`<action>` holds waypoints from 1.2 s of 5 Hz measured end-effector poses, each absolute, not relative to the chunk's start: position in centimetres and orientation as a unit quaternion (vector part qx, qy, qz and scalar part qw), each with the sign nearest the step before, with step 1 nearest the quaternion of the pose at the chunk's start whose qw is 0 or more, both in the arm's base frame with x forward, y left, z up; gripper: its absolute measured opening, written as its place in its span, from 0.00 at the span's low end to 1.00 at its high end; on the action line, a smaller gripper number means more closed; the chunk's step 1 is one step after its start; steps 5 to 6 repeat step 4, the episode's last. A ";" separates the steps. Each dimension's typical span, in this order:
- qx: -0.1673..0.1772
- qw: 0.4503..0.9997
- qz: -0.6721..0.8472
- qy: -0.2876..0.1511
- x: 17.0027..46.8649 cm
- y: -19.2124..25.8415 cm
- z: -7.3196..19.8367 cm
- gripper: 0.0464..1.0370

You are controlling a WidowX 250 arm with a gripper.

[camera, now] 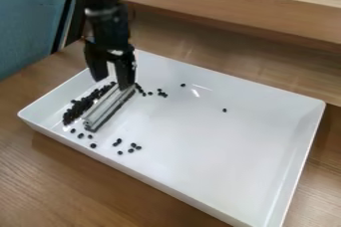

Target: Sweep into pile

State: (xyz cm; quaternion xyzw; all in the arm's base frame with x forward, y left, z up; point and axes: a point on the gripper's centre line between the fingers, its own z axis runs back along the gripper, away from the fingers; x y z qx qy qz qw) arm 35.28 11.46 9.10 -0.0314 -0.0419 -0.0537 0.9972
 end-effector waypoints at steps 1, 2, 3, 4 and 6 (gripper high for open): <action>-0.037 0.996 -0.056 -0.056 35.4 11.2 10.6 0.96; -0.050 0.995 -0.066 -0.051 35.3 10.8 11.2 0.96; -0.064 0.994 -0.081 -0.046 35.1 10.0 11.5 0.96; -0.059 0.991 -0.100 -0.069 35.2 9.3 13.5 0.96; -0.059 0.991 -0.100 -0.069 35.2 9.3 13.5 0.96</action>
